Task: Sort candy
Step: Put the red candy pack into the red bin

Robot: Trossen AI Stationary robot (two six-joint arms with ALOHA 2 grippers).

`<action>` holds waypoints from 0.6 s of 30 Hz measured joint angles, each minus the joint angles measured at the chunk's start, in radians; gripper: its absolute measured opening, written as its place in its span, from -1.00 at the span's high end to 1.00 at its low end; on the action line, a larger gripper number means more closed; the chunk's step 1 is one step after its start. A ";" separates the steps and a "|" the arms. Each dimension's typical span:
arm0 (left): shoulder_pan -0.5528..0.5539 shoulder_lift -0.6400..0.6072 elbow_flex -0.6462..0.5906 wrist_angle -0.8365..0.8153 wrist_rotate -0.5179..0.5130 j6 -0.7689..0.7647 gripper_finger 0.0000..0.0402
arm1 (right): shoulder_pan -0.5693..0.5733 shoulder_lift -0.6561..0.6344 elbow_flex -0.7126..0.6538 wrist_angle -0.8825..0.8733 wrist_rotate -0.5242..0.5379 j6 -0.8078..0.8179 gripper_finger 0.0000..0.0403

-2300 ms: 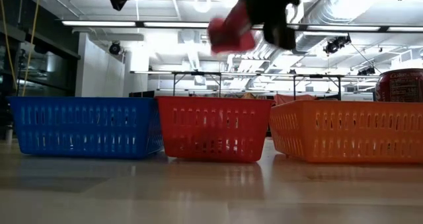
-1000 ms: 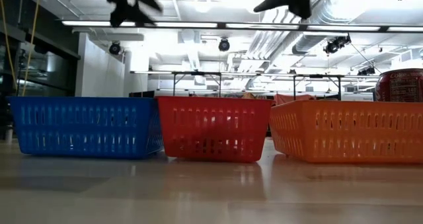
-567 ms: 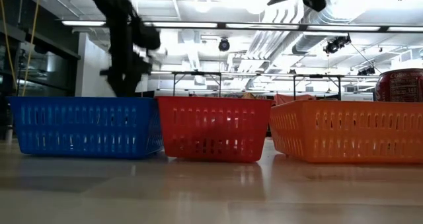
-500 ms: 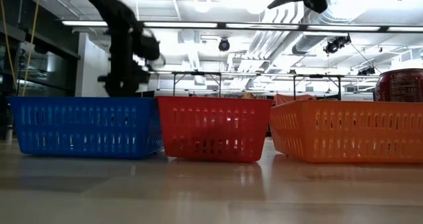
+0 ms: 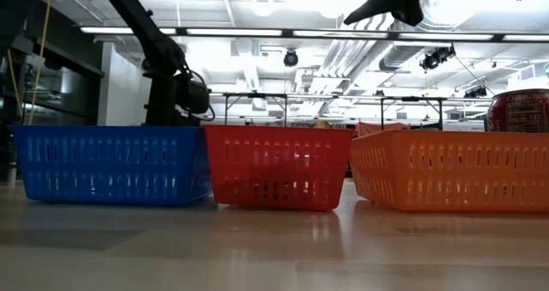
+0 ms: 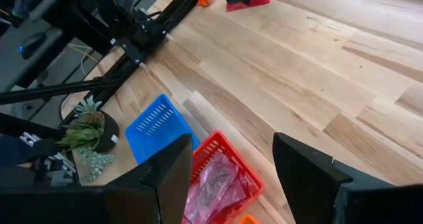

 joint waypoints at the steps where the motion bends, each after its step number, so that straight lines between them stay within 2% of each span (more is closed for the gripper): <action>1: -0.002 0.009 0.000 0.007 0.000 0.000 0.03 | 0.000 0.000 0.000 0.000 0.000 0.005 -0.01; 8: -0.013 0.041 0.005 0.003 0.004 0.000 0.08 | 0.008 0.000 0.000 0.000 -0.026 0.026 -0.01; 11: -0.029 0.042 0.004 -0.005 0.004 0.018 0.32 | 0.020 0.000 0.000 0.000 -0.026 0.025 -0.01; 15: -0.054 0.014 -0.001 -0.039 -0.003 0.052 0.87 | 0.035 0.000 0.000 0.000 -0.025 0.023 -0.01; 18: -0.070 -0.057 -0.006 -0.032 0.007 0.039 0.92 | 0.044 0.000 0.000 0.001 -0.017 0.015 -0.01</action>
